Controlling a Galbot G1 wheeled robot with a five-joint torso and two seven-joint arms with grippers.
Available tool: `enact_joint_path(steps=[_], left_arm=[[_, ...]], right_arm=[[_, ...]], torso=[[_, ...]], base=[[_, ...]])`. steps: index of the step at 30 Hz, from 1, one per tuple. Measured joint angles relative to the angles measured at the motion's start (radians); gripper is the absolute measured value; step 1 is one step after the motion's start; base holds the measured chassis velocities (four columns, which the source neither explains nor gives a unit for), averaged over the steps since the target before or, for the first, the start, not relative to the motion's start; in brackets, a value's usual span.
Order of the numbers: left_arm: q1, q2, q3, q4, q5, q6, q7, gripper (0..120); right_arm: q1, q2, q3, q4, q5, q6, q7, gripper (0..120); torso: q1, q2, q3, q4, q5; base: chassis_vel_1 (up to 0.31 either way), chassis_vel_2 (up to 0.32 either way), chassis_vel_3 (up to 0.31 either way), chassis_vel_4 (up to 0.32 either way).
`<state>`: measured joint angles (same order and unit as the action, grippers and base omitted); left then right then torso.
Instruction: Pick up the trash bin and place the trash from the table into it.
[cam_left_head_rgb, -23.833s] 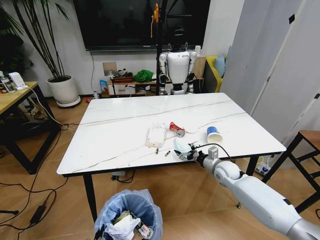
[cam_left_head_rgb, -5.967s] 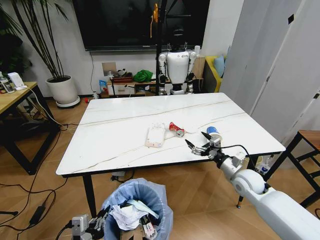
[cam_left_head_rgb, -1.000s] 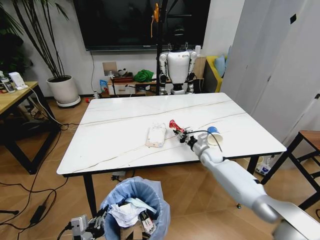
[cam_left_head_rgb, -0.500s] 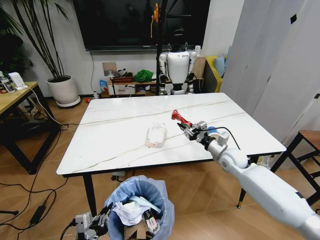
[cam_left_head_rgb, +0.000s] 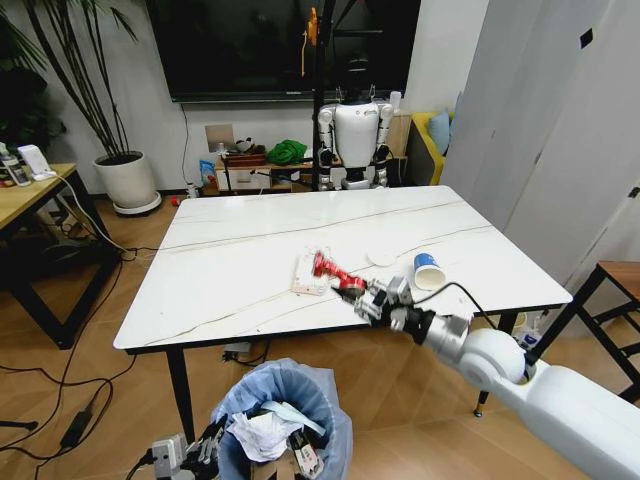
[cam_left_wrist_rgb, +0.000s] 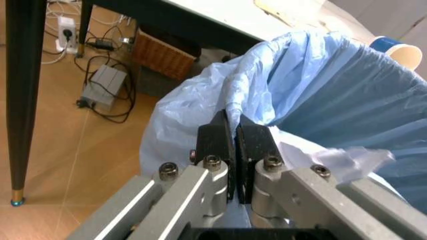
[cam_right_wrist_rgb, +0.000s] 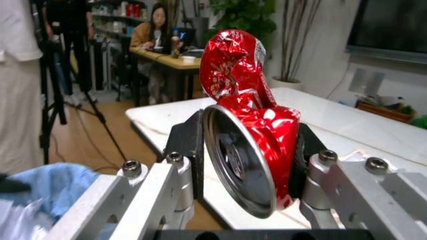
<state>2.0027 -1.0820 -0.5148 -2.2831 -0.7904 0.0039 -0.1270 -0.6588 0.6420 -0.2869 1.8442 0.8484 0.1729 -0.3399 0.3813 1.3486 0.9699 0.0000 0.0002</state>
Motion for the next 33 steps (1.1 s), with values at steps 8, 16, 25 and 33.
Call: enact_joint_path(steps=[8,16,25,33], left_arm=[[0.001,-0.037,0.004,0.017,0.014,-0.004,0.006,0],[-0.004,-0.057,-0.008,0.018,0.015,-0.006,0.009,0],[-0.015,-0.065,-0.007,0.022,0.012,-0.006,0.01,0],[-0.019,-0.064,-0.013,0.017,0.008,-0.003,0.008,0]], right_arm=[[-0.034,-0.025,-0.079,0.039,-0.1,0.033,-0.046,26],[-0.088,-0.034,-0.146,0.067,-0.235,0.057,-0.083,26],[-0.12,-0.079,-0.151,0.114,-0.266,0.067,-0.113,26],[-0.137,-0.058,-0.154,0.09,-0.291,0.079,-0.133,26]], torso=[[0.0,0.0,0.0,0.0002,-0.0002],[0.0,0.0,0.0,0.0001,-0.0002],[0.0,0.0,0.0,0.0,-0.0003],[0.0,0.0,0.0,0.0001,-0.0001]], base=[[0.0,0.0,0.0,0.0],[0.0,0.0,0.0,0.0],[0.0,0.0,0.0,0.0],[0.0,0.0,0.0,0.0]])
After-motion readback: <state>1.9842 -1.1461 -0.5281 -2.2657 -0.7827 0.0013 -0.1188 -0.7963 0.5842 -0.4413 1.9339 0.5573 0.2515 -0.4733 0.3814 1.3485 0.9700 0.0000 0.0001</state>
